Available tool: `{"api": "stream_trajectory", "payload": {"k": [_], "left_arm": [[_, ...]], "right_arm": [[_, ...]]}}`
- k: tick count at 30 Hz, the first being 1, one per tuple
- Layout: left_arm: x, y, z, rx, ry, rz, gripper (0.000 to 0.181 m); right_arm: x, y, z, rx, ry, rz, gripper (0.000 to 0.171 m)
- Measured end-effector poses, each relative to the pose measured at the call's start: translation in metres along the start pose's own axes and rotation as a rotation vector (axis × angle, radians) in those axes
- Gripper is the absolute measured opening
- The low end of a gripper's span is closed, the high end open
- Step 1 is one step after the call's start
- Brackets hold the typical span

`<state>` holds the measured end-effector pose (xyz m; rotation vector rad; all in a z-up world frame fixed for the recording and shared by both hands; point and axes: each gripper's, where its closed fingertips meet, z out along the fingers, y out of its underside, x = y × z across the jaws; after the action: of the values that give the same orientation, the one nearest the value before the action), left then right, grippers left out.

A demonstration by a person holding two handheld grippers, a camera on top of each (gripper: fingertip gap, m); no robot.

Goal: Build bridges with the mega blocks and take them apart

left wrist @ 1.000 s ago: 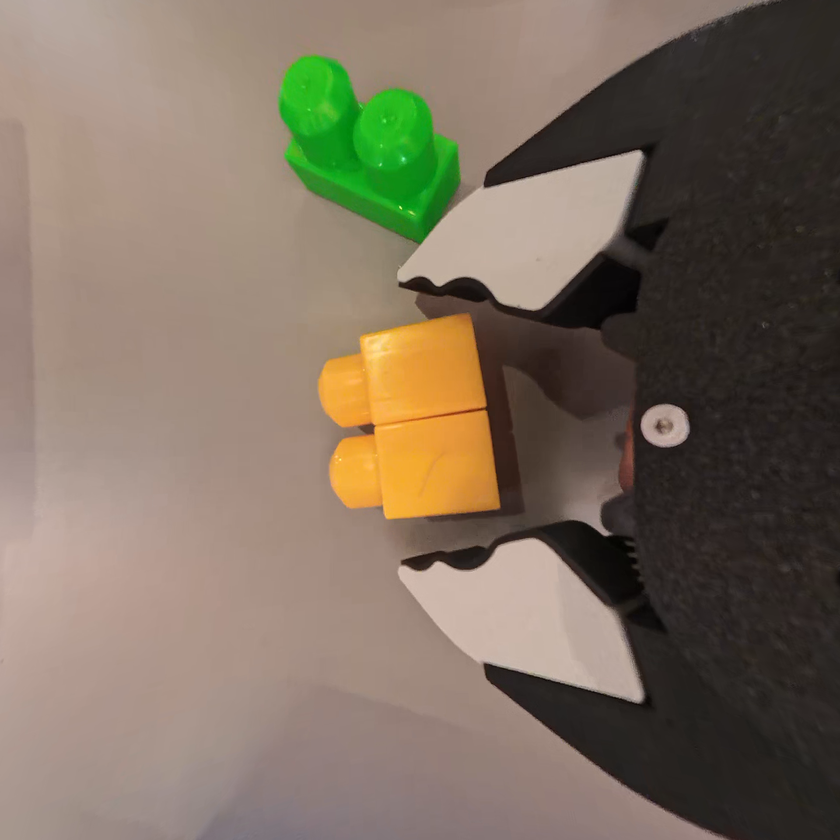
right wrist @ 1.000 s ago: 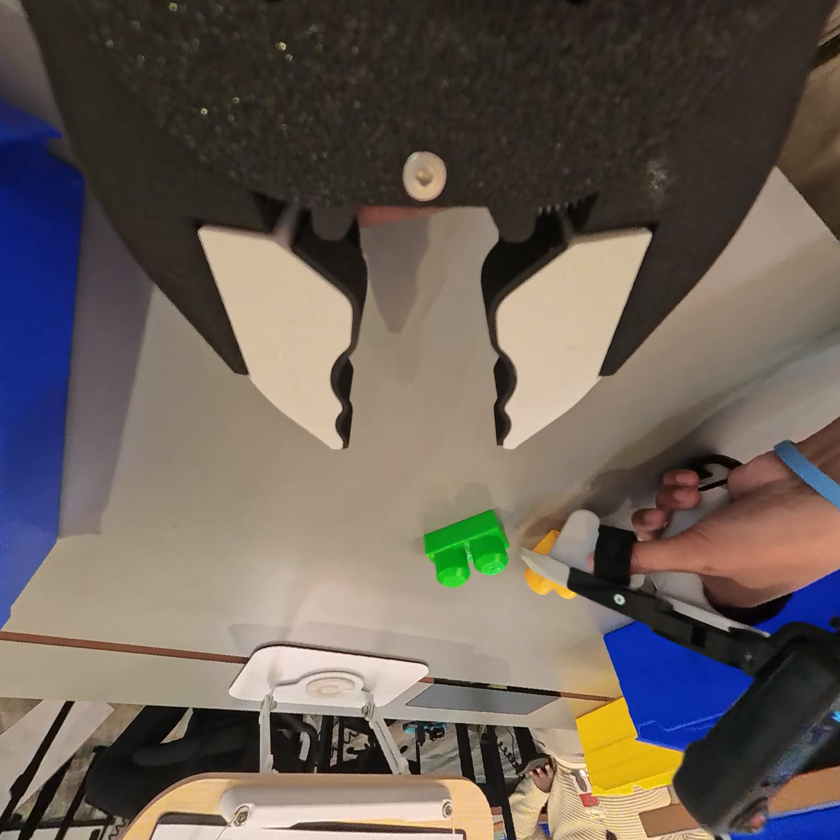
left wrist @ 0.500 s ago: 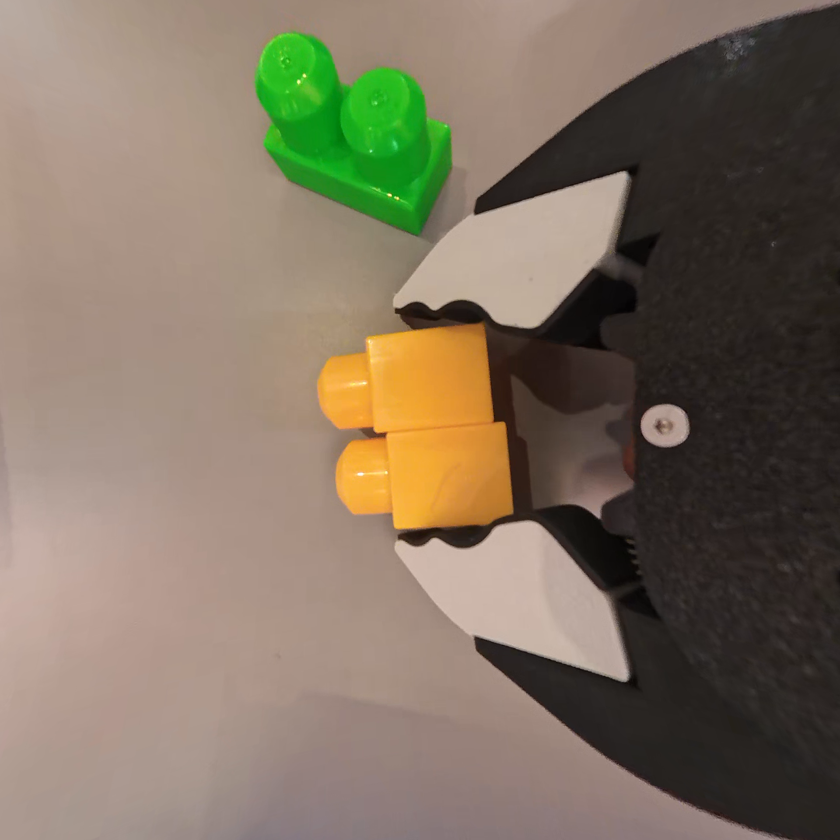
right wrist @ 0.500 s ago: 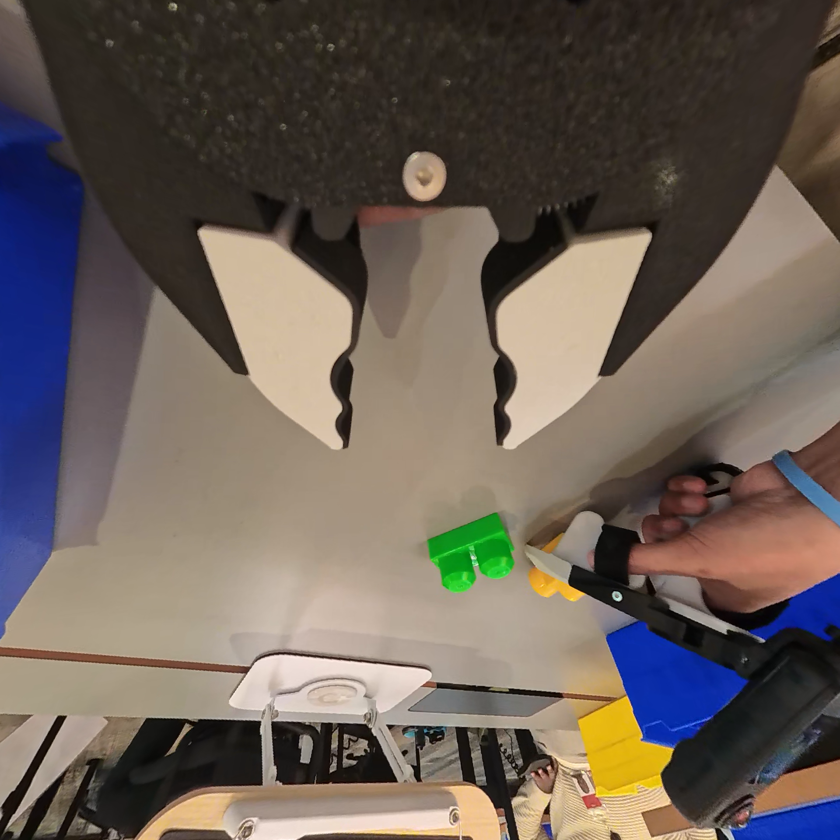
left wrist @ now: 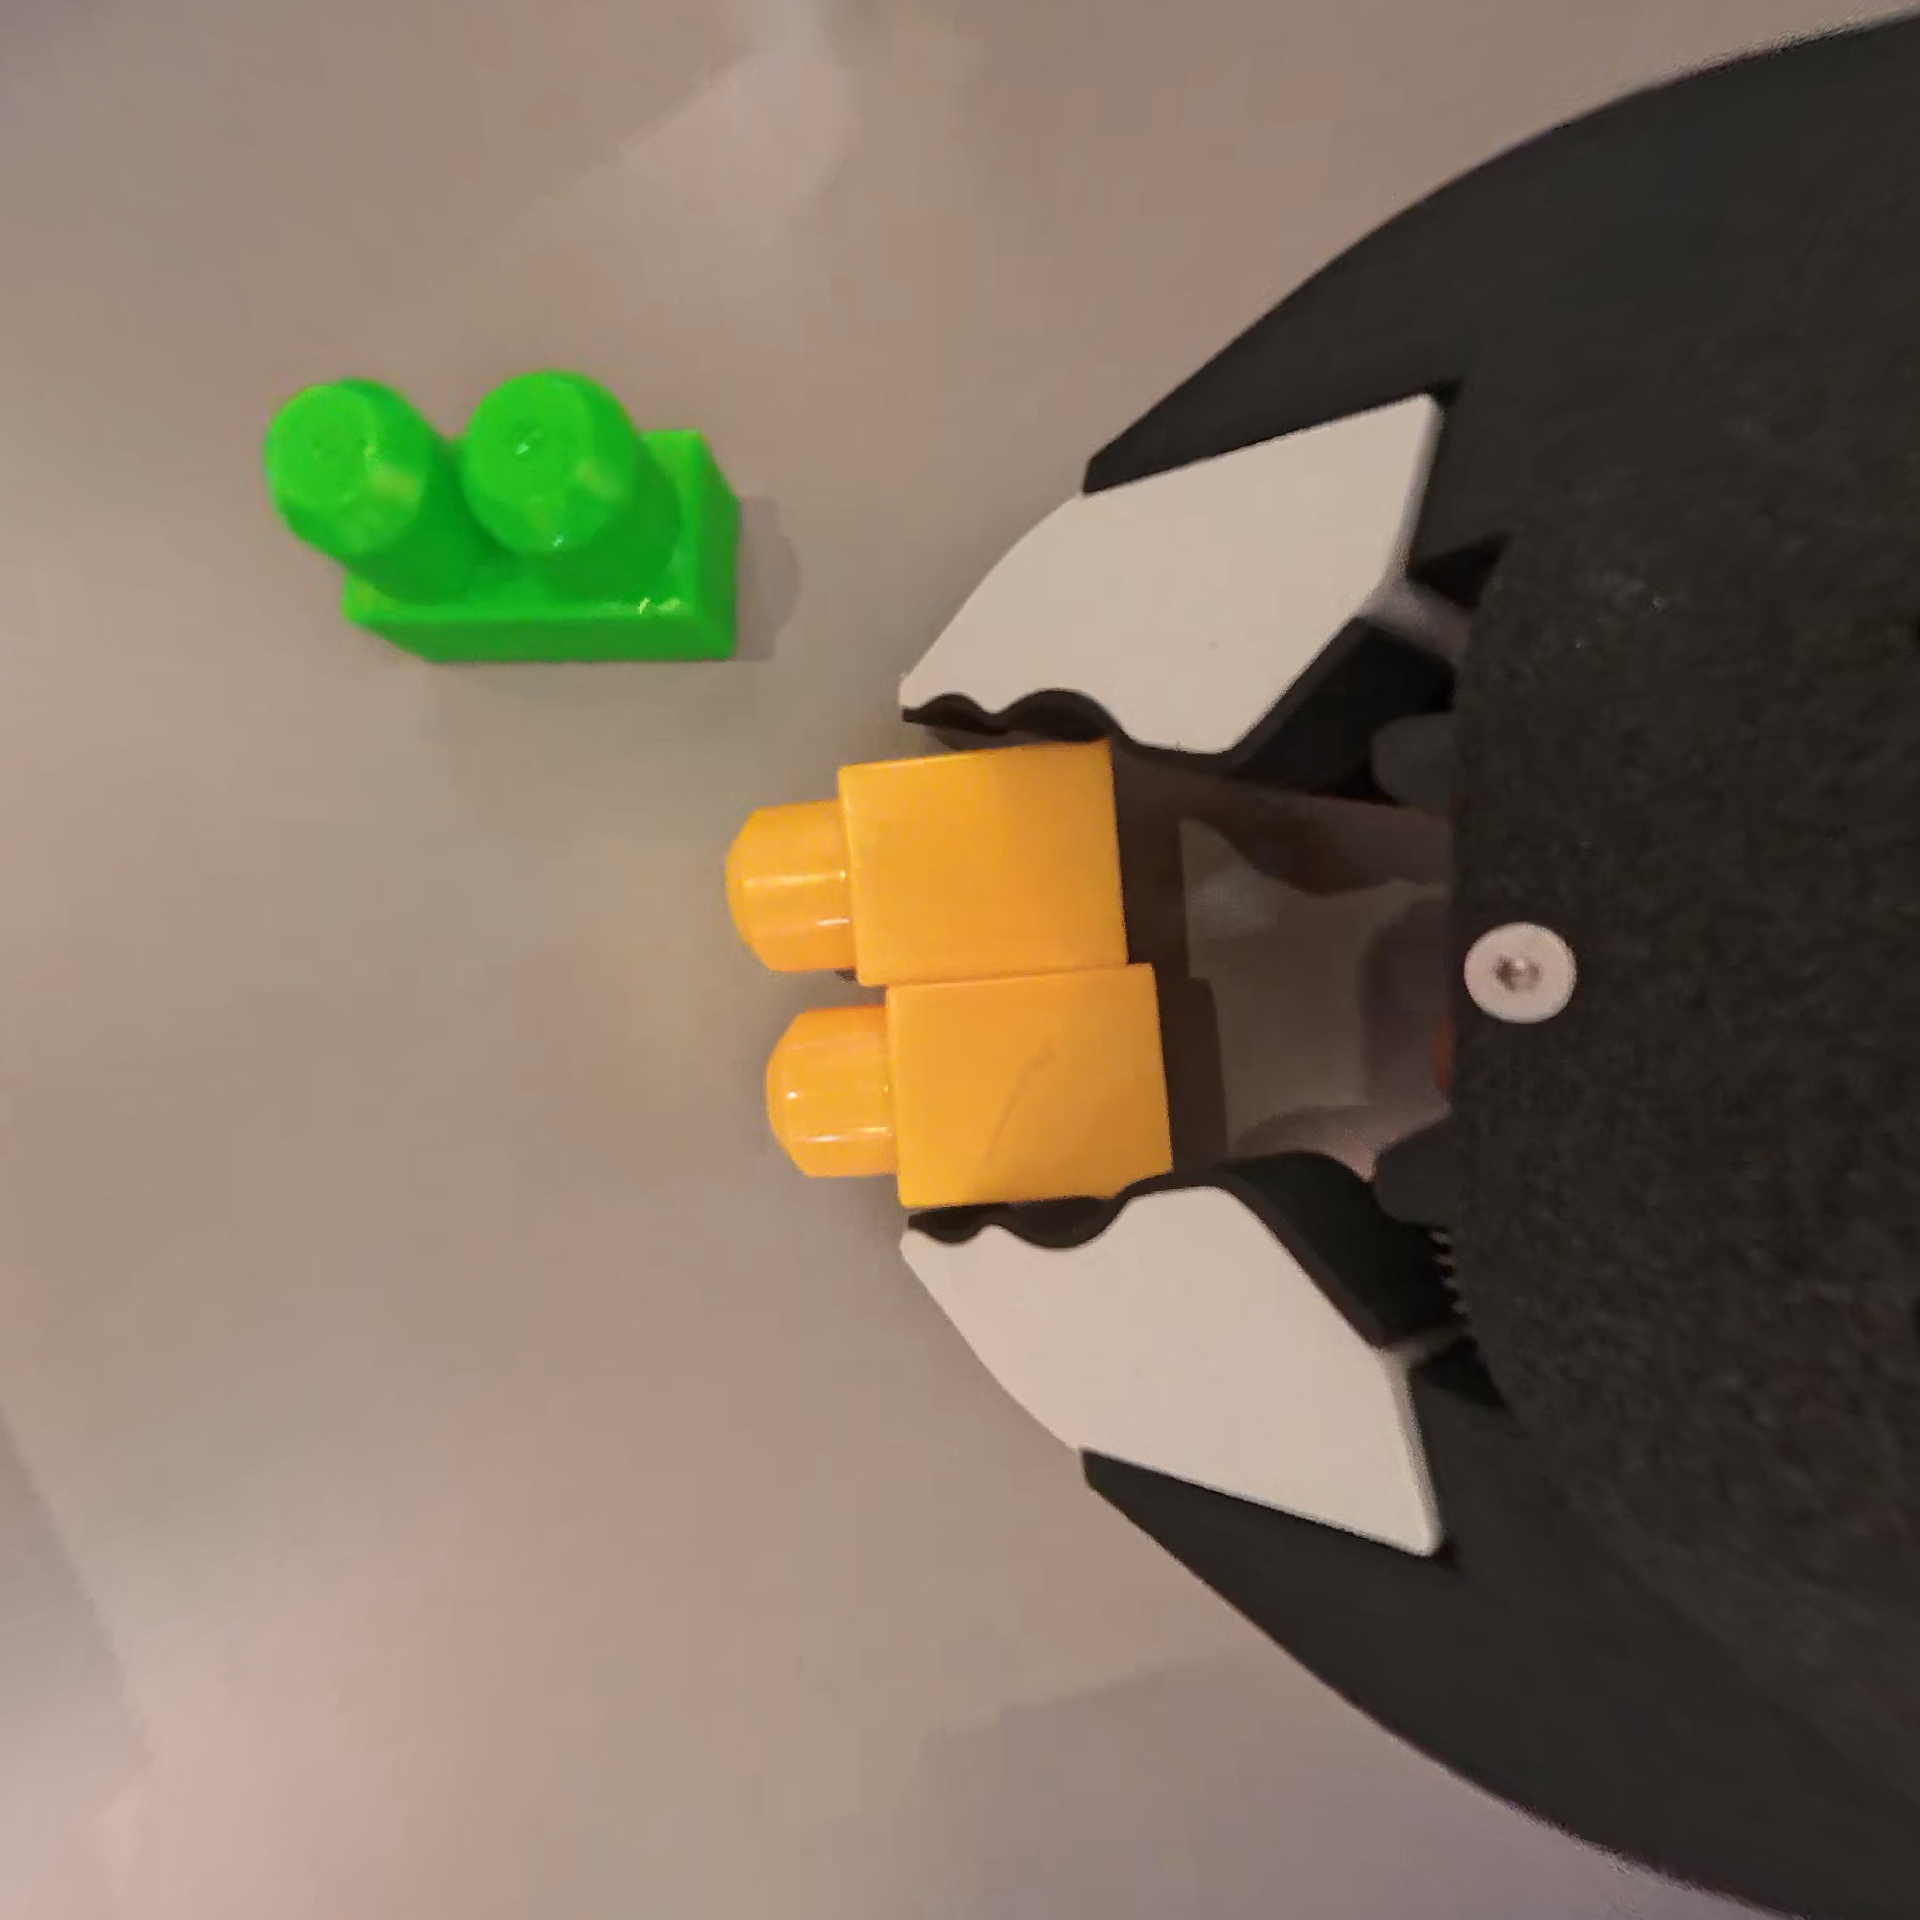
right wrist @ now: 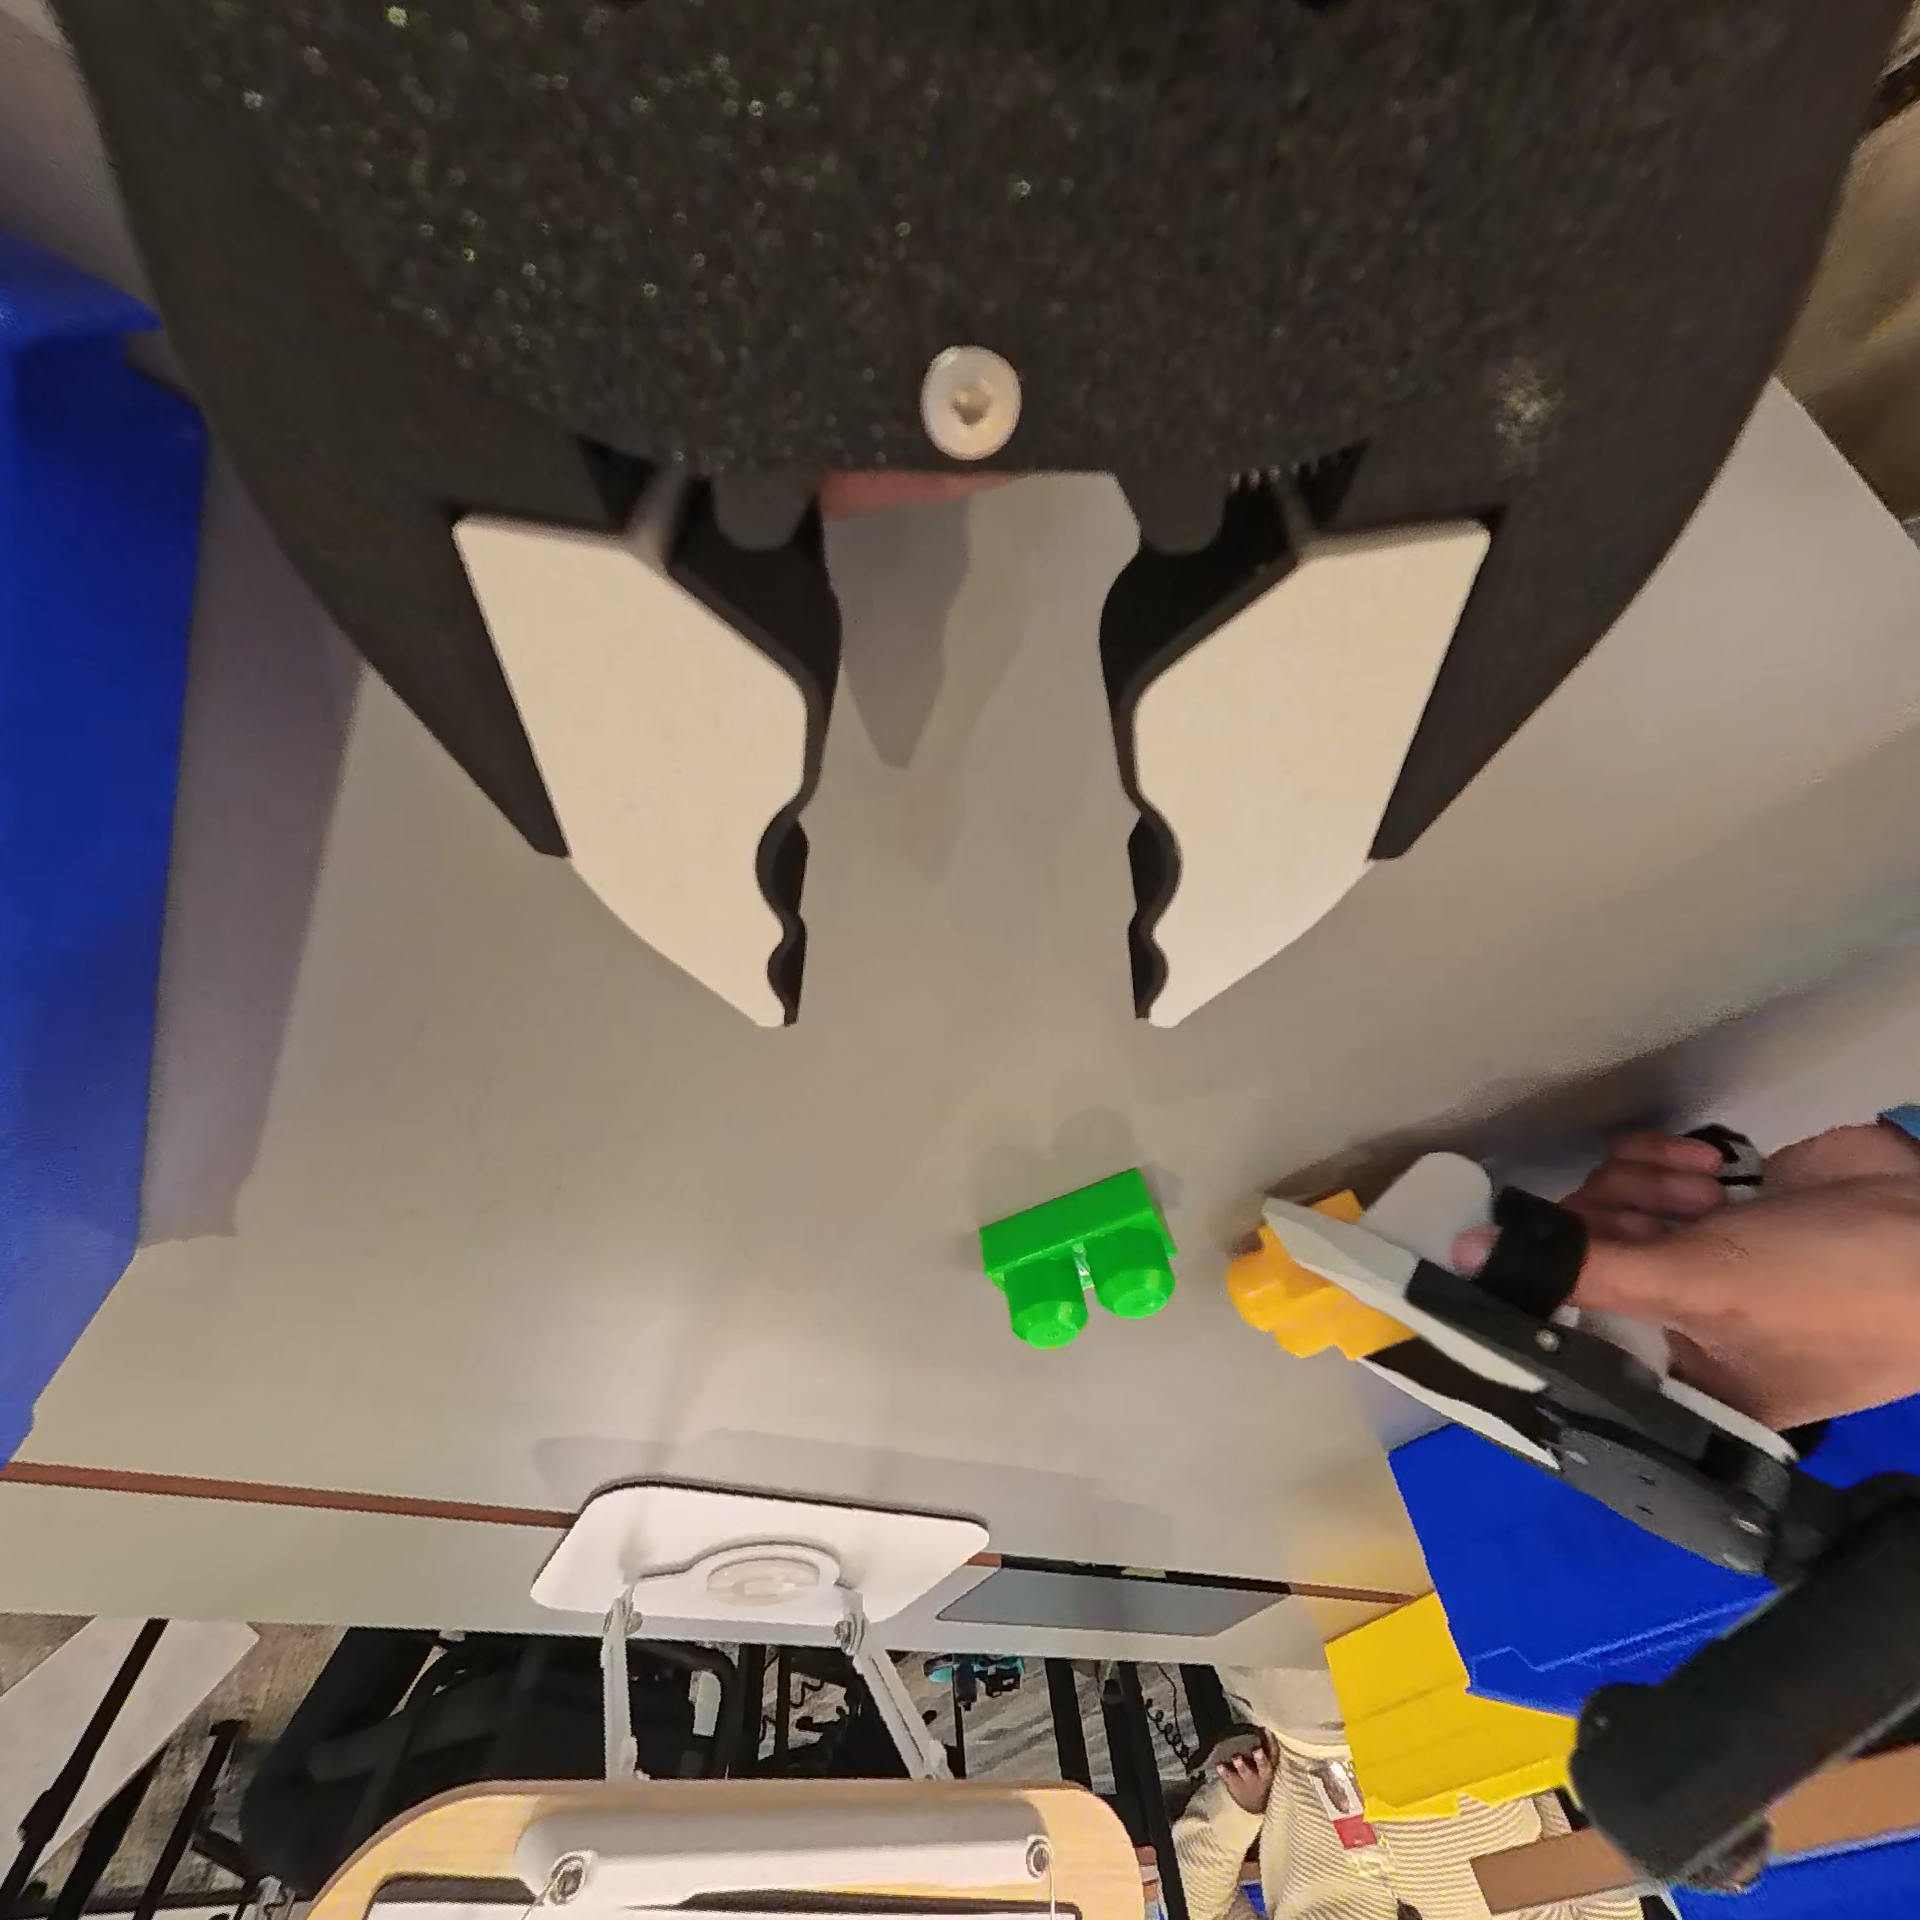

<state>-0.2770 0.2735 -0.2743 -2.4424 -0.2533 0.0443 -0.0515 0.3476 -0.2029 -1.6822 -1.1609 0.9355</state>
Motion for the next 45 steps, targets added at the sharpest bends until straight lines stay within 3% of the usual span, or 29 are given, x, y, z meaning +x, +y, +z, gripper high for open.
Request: {"api": "stream_trajectory", "payload": {"k": [3, 11, 17, 20, 24, 30, 34, 38, 45], "left_arm": [[0.018, 0.001, -0.014, 0.016, 0.188, 0.087, 0.08], [0.036, 0.023, -0.022, -0.077, 0.366, 0.341, 0.082], [0.038, 0.032, -0.024, -0.108, 0.401, 0.515, 0.086], [0.038, 0.038, -0.027, -0.123, 0.38, 0.538, 0.098], [0.038, 0.042, -0.04, -0.07, 0.311, 0.514, 0.113], [0.043, 0.031, -0.082, 0.22, 0.2, 0.274, 0.112], [0.043, 0.048, -0.103, 0.308, 0.032, 0.162, 0.114], [0.05, 0.068, -0.111, 0.336, -0.018, -0.015, 0.118], [0.049, 0.074, -0.104, 0.271, 0.005, 0.052, 0.119]], "right_arm": [[0.0, -0.001, 0.0, 0.001, 0.003, -0.005, 0.06], [-0.005, -0.002, 0.0, -0.002, 0.011, -0.028, 0.06], [-0.008, -0.005, 0.0, 0.001, 0.013, -0.041, 0.06], [-0.008, -0.005, -0.001, -0.001, 0.017, -0.047, 0.06], [-0.007, -0.006, -0.003, 0.001, 0.02, -0.049, 0.06], [-0.008, -0.006, -0.003, 0.003, 0.017, -0.05, 0.06], [-0.012, -0.004, -0.001, -0.001, 0.012, -0.057, 0.06], [-0.016, -0.001, 0.002, -0.012, 0.011, -0.069, 0.06], [-0.021, -0.005, -0.001, -0.005, 0.018, -0.093, 0.059]]}}
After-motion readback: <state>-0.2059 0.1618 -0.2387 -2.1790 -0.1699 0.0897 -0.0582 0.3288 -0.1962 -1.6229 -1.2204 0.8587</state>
